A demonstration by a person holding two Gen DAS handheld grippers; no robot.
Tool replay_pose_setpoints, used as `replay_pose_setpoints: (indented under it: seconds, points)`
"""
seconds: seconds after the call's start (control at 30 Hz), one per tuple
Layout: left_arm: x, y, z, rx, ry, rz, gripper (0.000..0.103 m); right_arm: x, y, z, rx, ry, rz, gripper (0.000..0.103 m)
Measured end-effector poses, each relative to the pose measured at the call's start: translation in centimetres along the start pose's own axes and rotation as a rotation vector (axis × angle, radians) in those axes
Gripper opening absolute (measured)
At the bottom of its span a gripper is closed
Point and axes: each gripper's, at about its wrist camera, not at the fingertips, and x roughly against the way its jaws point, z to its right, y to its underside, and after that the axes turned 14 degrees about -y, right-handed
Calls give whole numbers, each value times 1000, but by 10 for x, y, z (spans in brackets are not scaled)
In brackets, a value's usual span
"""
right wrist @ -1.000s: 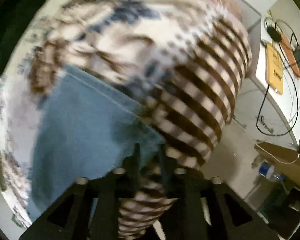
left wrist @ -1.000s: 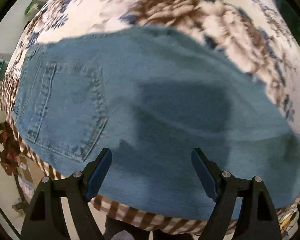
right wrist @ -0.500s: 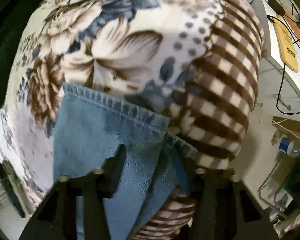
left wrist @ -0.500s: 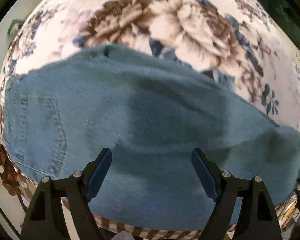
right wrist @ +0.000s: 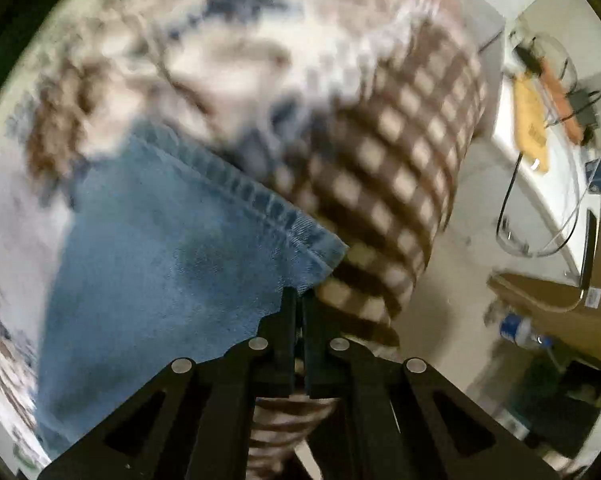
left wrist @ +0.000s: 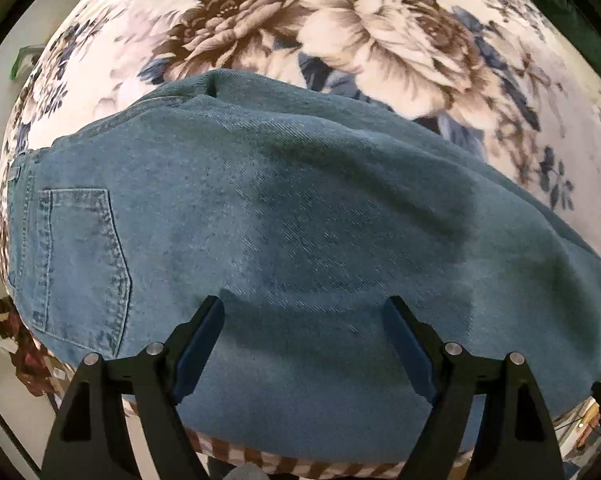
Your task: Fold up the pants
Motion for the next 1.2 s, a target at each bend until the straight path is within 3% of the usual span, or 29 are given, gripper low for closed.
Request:
replay_pose_setpoints:
  seconds: [0.13,0.2,0.27,0.37,0.47,0.57,0.67,0.73,0.77,0.8,0.9,1.2]
  points:
    - [-9,-3,-4,10,14,-24,81,15,-1,-13,37,-3,-44,17]
    - [-8,-5,-9,18,28,-25,81,37,7,-35,103,-24,-23,35]
    - [-4,-10,-13,29,38,-17,81,51,18,-67,164,-108,-47,46]
    - [-2,-31,-14,40,47,3,81,41,44,-128,215,-268,-209,51]
    - [-16,-57,-6,46,15,13,82,9,69,-198,250,-375,-343,51]
    - [-35,-78,-5,46,2,-11,91,-35,82,-241,231,-360,-411,50]
    - [-33,-85,-6,22,-9,9,92,-75,93,-254,143,-307,-473,51]
    - [-32,-92,-5,10,-7,14,92,-88,88,-247,112,-263,-449,48]
    - [-33,-94,-6,10,-1,17,92,-88,88,-244,82,-227,-417,36]
    - [-34,-98,-5,11,2,18,92,-87,88,-242,74,-210,-394,16]
    - [-38,-104,-11,7,1,23,92,-74,90,-243,106,-208,-322,4]
    - [-32,-101,-5,-2,0,31,92,-48,90,-246,151,-279,-229,0]
